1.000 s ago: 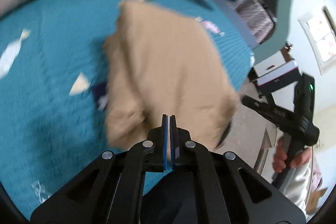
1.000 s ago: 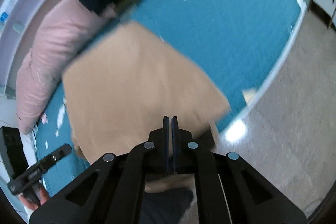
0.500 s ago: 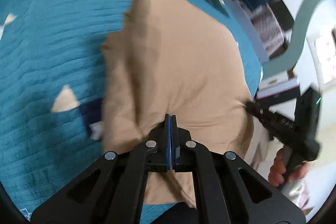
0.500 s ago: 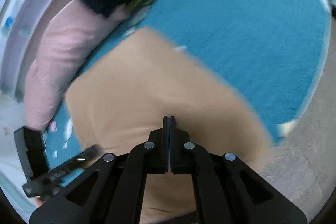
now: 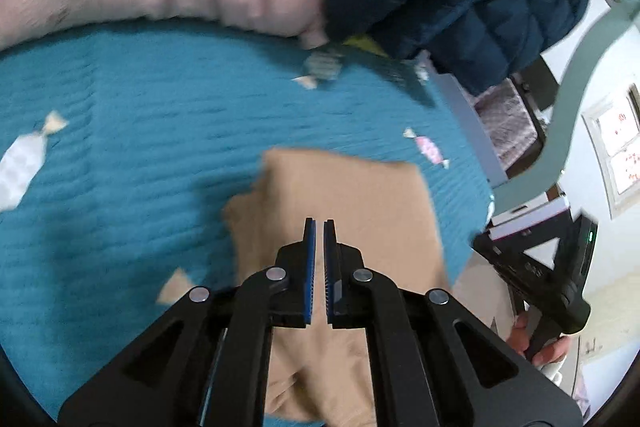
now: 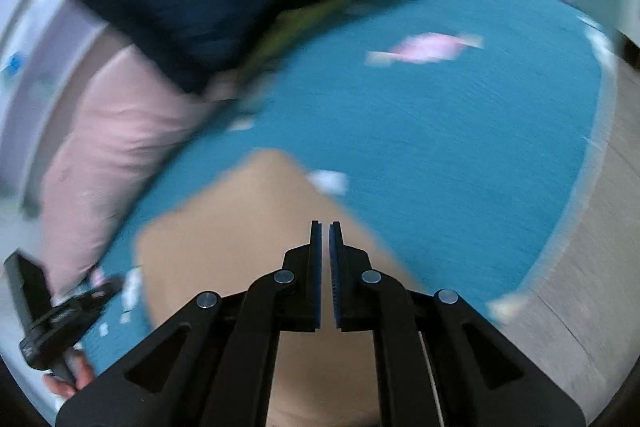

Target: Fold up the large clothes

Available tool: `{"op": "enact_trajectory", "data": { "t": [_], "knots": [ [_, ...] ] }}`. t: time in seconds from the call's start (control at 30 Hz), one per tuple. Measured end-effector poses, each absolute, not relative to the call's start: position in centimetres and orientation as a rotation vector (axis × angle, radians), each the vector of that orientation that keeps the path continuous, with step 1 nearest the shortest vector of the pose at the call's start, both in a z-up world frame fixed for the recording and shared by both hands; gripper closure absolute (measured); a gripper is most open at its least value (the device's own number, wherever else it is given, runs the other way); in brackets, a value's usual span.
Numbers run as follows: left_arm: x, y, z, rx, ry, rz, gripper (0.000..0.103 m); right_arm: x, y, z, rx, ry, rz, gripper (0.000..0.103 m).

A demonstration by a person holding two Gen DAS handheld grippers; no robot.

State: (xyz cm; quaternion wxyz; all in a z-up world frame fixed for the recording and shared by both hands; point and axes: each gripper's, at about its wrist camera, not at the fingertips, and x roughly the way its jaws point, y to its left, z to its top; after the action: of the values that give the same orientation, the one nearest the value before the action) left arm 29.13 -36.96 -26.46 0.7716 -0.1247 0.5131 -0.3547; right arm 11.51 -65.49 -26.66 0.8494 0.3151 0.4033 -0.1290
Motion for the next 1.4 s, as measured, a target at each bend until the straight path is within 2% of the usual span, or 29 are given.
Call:
{"op": "enact_trajectory", "data": {
  "t": [0.23, 0.3, 0.37, 0.5, 0.53, 0.57, 0.63, 0.7, 0.83, 0.97, 1.07, 1.23, 1.27, 1.4],
  "knots": [
    [30.4, -41.5, -28.5, -0.233, 1.123, -0.755, 0.1, 20.6, -58.9, -27.8, 0.537, 0.911, -0.103, 0.097],
    [30.4, -41.3, -29.9, -0.204, 1.142, -0.731, 0.101, 21.7, -59.1, -29.0, 0.49, 0.953, -0.137, 0.103],
    [30.9, -40.6, -31.2, -0.186, 1.145, -0.714, 0.101, 21.7, -60.2, -29.5, 0.477, 0.967, -0.162, 0.103],
    [31.5, -38.2, -32.2, -0.209, 1.137, -0.686, 0.1, 20.0, -63.9, -30.1, 0.56, 0.935, -0.199, 0.103],
    [31.6, -37.8, -32.0, -0.173, 1.12, -0.663, 0.1, 19.2, -64.7, -29.8, 0.556, 0.929, -0.228, 0.103],
    [31.6, -37.5, -31.9, -0.136, 1.105, -0.632, 0.1, 18.5, -65.3, -29.5, 0.517, 0.94, -0.312, 0.097],
    [31.7, -36.4, -31.8, -0.016, 1.066, -0.479, 0.1, 17.0, -66.9, -29.2, 0.476, 0.968, -0.433, 0.097],
    [31.9, -34.9, -32.2, -0.075, 1.113, -0.5, 0.1, 15.0, -67.6, -28.5, 0.588, 0.935, -0.345, 0.097],
    [29.7, -33.4, -30.4, -0.139, 1.066, -0.525, 0.1, 11.4, -63.9, -26.0, 0.504, 0.919, -0.305, 0.097],
    [25.3, -35.5, -28.1, -0.122, 1.02, -0.621, 0.1, 9.7, -60.9, -25.9, 0.581, 0.93, -0.203, 0.097],
    [22.0, -38.4, -27.3, -0.073, 1.014, -0.718, 0.1, 9.4, -58.2, -26.4, 0.525, 0.975, -0.217, 0.097],
    [18.4, -41.7, -29.7, 0.048, 1.072, -0.753, 0.1, 8.7, -56.7, -29.4, 0.5, 1.072, -0.281, 0.097],
    [17.9, -41.8, -30.5, 0.068, 1.084, -0.746, 0.1, 8.3, -56.7, -29.8, 0.49, 1.088, -0.298, 0.1],
    [17.0, -40.3, -32.5, 0.099, 1.111, -0.704, 0.1, 5.5, -56.8, -31.1, 0.47, 1.147, -0.374, 0.101]
  ]
}}
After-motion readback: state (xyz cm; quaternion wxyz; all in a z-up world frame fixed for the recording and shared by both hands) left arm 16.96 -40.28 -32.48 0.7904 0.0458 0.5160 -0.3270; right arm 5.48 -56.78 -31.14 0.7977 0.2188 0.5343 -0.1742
